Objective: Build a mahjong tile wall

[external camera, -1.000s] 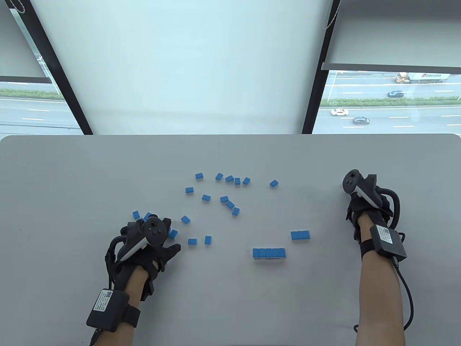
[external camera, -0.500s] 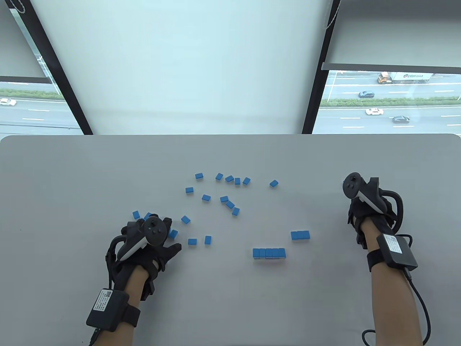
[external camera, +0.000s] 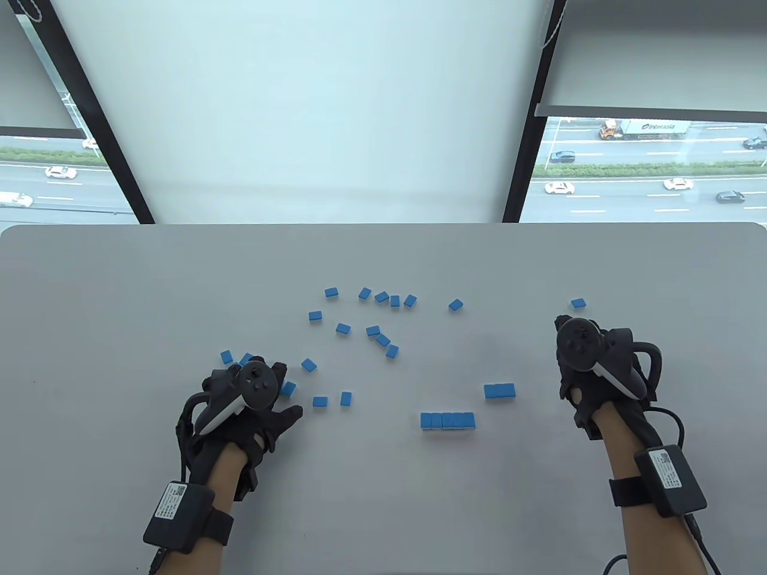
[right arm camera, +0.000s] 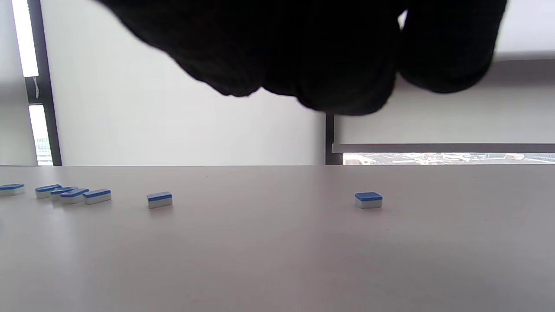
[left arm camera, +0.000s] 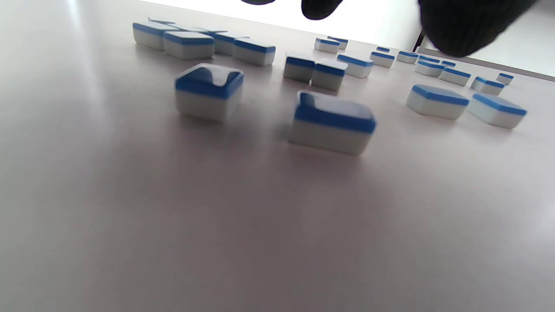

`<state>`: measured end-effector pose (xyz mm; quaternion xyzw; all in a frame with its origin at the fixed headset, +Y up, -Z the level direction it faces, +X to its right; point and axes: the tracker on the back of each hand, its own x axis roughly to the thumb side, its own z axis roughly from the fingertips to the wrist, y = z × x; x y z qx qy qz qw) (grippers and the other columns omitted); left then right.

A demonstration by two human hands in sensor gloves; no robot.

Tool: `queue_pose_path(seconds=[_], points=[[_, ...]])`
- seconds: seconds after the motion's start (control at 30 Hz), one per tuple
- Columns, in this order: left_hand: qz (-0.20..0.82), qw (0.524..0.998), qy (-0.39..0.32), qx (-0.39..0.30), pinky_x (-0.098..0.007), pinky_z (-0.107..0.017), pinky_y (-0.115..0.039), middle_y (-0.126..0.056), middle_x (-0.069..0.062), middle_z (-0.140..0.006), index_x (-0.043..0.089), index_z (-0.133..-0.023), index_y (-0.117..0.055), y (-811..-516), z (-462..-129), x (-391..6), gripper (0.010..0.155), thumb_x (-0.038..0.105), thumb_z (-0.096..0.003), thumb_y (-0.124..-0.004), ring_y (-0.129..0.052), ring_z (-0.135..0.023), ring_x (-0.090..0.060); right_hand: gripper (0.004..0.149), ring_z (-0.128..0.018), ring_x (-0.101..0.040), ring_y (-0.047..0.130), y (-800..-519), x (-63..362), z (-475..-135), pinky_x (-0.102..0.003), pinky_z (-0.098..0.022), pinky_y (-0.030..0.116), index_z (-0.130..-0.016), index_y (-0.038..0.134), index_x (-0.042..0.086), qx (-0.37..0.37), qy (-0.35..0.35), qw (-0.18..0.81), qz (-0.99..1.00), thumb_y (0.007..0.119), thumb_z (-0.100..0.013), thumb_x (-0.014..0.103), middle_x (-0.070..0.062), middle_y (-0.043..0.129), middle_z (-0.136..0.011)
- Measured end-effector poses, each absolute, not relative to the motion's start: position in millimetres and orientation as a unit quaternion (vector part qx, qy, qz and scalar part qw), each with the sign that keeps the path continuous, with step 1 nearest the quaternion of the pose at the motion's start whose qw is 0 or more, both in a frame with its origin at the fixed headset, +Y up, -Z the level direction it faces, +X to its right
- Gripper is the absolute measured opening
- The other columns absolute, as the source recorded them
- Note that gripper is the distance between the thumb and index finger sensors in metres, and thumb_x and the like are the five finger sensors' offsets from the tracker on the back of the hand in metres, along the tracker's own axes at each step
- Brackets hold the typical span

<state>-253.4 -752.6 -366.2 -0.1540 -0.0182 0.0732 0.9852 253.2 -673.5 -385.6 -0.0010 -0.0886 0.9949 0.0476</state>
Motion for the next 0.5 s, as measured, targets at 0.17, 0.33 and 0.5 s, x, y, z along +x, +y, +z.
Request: queue_pose_path(seconds=[0.17,0.33,0.5], points=[[0.072,0.985,-0.018,-0.158,-0.075,-0.068,-0.022,-0.026,-0.003,-0.121,0.036,-0.112,-0.034,-754,-366,-253,0.085,0.071,-0.0404,-0.065,-0.027,-0.109,-0.045,0.058,-0.04,-0.023,0.097,-702,247,-382,-0.049,-0.041,0.084,-0.091,0.068,0.016,0.009,-0.09,0.07,0.993,0.088,-0.037,0.026,-0.007,0.085,-0.072],[0.07,0.984,-0.017,-0.161,-0.075,-0.068,-0.022,-0.026,-0.003,-0.121,0.036,-0.112,-0.034,-755,-366,-252,0.086,0.071,-0.0404,-0.065,-0.027,-0.109,-0.046,0.057,-0.04,-0.023,0.098,-731,247,-388,-0.049,-0.041,0.084,-0.09,0.069,0.017,0.01,-0.032,0.042,0.999,0.088,-0.037,0.026,-0.006,0.086,-0.071],[0.07,0.984,-0.02,-0.161,-0.075,-0.068,-0.022,-0.026,-0.003,-0.121,0.036,-0.112,-0.034,-755,-366,-251,0.086,0.071,-0.0403,-0.065,-0.027,-0.108,-0.046,0.056,-0.041,-0.024,0.099,-748,244,-390,-0.049,-0.041,0.085,-0.09,0.071,0.017,0.024,0.019,0.071,0.997,0.088,-0.037,0.025,-0.006,0.088,-0.071]])
